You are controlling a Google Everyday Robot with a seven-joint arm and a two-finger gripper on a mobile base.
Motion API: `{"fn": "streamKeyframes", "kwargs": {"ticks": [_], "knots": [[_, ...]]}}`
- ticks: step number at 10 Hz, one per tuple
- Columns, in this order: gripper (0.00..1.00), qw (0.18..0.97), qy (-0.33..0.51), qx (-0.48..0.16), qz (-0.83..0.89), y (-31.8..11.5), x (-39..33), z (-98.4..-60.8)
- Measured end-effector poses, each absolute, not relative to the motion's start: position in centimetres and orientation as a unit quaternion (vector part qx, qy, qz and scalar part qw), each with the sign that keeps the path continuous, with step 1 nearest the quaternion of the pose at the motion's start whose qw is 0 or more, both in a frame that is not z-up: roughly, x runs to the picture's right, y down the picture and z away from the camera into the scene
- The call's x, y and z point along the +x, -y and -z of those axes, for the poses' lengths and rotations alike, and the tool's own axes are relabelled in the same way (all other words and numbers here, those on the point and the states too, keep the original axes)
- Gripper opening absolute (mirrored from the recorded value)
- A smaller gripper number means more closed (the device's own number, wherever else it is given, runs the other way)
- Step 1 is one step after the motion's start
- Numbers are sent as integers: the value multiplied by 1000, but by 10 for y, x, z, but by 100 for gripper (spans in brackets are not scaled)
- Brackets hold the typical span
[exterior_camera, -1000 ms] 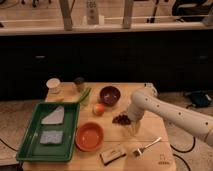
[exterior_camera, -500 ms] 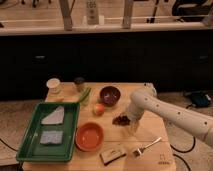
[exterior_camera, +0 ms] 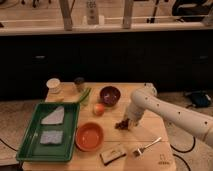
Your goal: Place grapes in red bowl
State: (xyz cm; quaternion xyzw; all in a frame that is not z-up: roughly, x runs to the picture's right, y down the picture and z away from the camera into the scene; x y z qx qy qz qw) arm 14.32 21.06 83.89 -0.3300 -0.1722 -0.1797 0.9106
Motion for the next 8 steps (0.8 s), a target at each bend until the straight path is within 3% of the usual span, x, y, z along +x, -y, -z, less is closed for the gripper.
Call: {"fn": "streamKeyframes", "kwargs": {"ticks": [2,8], "knots": [[6,911,169,-329,182,-209,146,-834],[4,905,168,-319,225,-182,128,-790]]}}
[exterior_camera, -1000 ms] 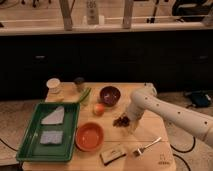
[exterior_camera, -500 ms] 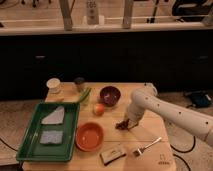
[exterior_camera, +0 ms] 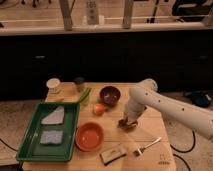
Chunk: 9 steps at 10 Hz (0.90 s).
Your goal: Place grapes in red bowl
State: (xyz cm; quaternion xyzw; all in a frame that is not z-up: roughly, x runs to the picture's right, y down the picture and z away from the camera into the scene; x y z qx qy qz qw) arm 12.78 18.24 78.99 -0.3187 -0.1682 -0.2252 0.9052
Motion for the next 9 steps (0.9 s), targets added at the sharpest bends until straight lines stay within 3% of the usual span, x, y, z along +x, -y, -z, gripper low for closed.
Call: {"fn": "streamKeyframes", "kwargs": {"ticks": [9], "knots": [[4,877,184,-314,313,-174,64,-736]]}}
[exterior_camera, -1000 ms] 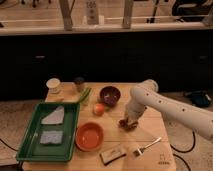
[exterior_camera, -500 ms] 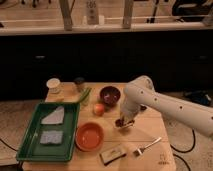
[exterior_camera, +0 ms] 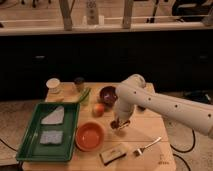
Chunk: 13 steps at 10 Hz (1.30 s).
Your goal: Place grapes in red bowl
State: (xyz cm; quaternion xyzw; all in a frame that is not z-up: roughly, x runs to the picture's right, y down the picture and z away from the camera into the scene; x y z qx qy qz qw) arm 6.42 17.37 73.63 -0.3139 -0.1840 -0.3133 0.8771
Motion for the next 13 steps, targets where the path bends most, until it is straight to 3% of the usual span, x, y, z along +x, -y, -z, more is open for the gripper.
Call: {"fn": "streamKeyframes", "kwargs": {"ticks": [13], "knots": [[4,822,200,-327,421,-186,-11,-694]]}}
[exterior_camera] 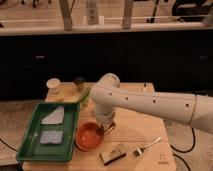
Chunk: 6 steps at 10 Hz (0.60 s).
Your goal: Place grapes in red bowl
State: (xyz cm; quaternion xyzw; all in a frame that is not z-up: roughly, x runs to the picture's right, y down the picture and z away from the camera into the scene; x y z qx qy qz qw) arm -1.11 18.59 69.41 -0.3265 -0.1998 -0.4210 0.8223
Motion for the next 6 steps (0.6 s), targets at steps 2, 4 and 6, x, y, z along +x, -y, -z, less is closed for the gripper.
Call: {"fn": "streamKeyframes", "kwargs": {"ticks": [2,4,6], "knots": [[4,818,199,-330,428,-187,-11,-693],[4,814,201,-329,435,-187,-15,-692],[4,809,202,-331,442,-187,-17,-691]]}}
